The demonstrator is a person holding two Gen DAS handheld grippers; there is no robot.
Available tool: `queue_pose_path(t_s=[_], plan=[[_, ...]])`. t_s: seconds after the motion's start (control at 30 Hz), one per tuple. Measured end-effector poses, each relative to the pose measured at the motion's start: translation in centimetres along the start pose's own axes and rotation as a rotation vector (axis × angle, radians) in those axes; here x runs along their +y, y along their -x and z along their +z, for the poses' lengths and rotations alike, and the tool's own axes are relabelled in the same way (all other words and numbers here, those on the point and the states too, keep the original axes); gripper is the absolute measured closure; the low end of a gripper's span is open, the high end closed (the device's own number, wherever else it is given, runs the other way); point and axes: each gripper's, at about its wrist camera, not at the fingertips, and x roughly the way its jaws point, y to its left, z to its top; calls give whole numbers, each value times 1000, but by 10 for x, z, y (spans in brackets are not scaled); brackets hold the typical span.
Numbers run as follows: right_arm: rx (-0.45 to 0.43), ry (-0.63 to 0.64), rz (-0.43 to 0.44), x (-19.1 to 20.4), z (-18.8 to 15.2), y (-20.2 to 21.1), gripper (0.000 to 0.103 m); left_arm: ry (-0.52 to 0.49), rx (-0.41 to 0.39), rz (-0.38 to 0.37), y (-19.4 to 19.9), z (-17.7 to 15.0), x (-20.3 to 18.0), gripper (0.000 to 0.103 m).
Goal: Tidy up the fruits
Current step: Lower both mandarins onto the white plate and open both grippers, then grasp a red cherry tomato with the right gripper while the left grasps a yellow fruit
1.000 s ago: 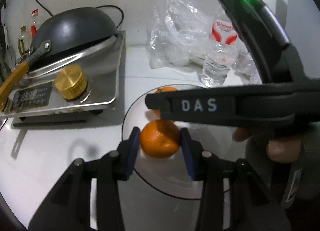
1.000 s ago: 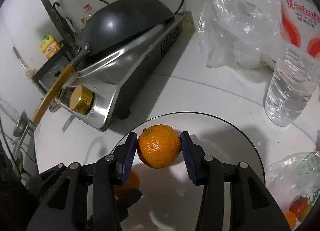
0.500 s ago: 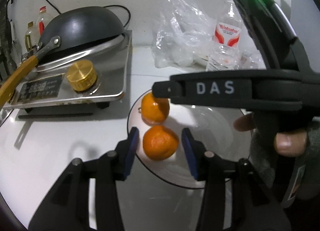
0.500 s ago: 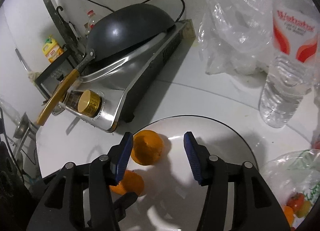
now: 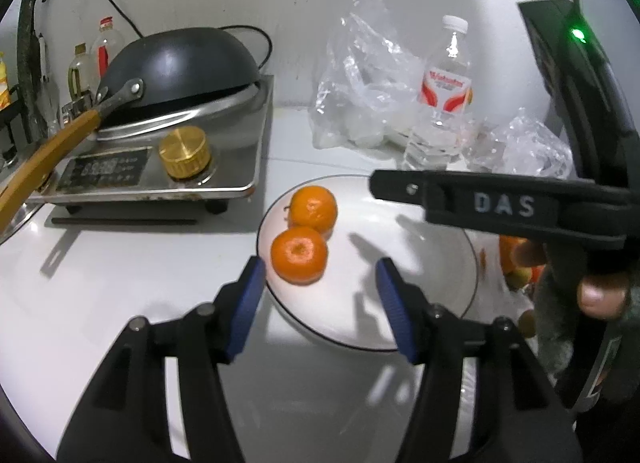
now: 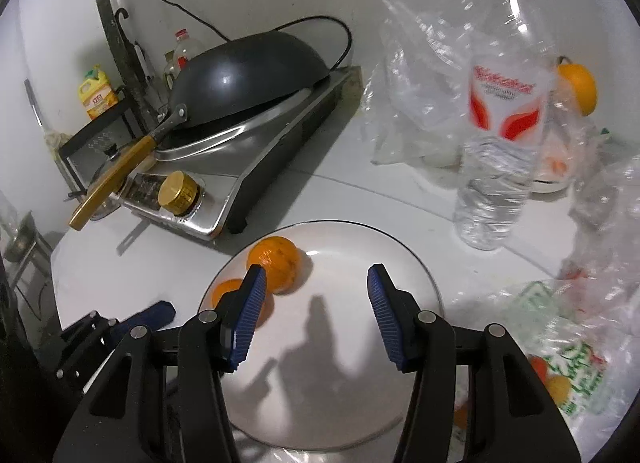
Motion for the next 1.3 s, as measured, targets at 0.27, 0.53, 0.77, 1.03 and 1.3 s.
queue_pose_path(t_s=[0.27,0.53,0.77,1.03,1.3], plan=[[-40,19,-48,-14,-12,36,47,-27,-28,0,10,2,-23,44],[-74,61,-61,-33,-28,72,47,2,-55,8,22,6,-41,32],[-85,53,-103,-61,-41,97,47,-21,-52,-20,28,3,-68,31],[-101,39,-140,-83,-61,118,47,-103,-62,-54,35,-1,-103,31],[-102,33,-145,-99,-78,128,47,-147,-67,-84,34,-4,-133,31]])
